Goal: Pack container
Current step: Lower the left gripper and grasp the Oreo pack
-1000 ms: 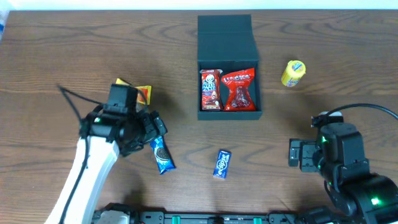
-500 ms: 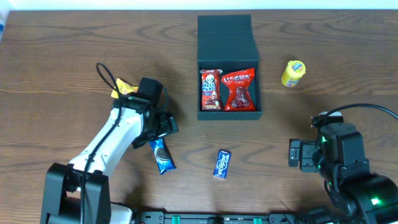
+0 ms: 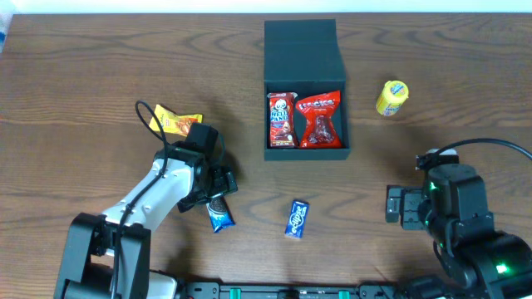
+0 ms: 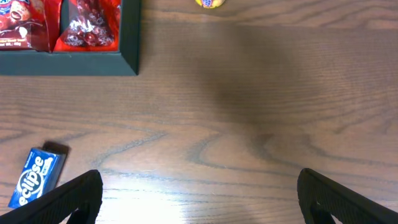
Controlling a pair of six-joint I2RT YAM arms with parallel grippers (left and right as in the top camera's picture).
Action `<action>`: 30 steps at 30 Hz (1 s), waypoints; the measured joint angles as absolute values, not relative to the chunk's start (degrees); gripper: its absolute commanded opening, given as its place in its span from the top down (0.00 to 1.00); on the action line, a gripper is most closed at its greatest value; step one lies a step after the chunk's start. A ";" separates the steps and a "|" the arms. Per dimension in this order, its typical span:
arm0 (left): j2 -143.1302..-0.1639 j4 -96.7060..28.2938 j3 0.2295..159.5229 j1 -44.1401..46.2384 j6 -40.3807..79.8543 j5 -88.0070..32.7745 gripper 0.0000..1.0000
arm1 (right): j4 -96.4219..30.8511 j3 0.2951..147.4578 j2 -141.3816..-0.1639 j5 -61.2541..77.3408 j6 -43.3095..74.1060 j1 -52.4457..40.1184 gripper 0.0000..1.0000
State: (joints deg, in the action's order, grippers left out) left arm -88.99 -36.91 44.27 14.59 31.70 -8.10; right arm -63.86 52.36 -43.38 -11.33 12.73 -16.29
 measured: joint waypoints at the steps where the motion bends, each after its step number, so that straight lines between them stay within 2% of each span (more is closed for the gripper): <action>1: -88.99 -36.84 44.27 14.59 31.70 -8.08 0.04 | -63.86 52.36 -43.38 -11.33 12.73 -16.29 0.01; 8: -90.56 -35.90 44.27 14.59 31.46 -8.03 0.00 | -63.86 52.36 -43.38 -11.33 12.73 -16.29 0.01; 9: -90.67 -35.90 44.31 14.66 31.46 -7.88 0.07 | -63.83 52.36 -43.38 -11.33 12.73 -16.29 0.01; 16: -90.98 -35.73 44.31 14.70 31.33 -6.90 0.30 | -63.86 52.36 -43.38 -11.33 12.73 -16.29 0.01; 21: -91.00 -35.68 44.31 14.70 31.24 -6.85 0.38 | -63.86 52.36 -43.38 -11.33 12.73 -16.29 0.01; 26: -91.05 -35.70 44.31 14.70 31.27 -6.90 0.40 | -63.86 52.36 -43.38 -11.33 12.73 -16.29 0.01; 30: -91.07 -35.68 44.31 14.70 31.53 -7.05 0.49 | -63.86 52.36 -43.38 -11.33 12.73 -16.29 0.01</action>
State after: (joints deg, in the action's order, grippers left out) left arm -91.07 -35.68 44.31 14.70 31.53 -7.05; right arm -63.86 52.36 -43.38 -11.33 12.73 -16.29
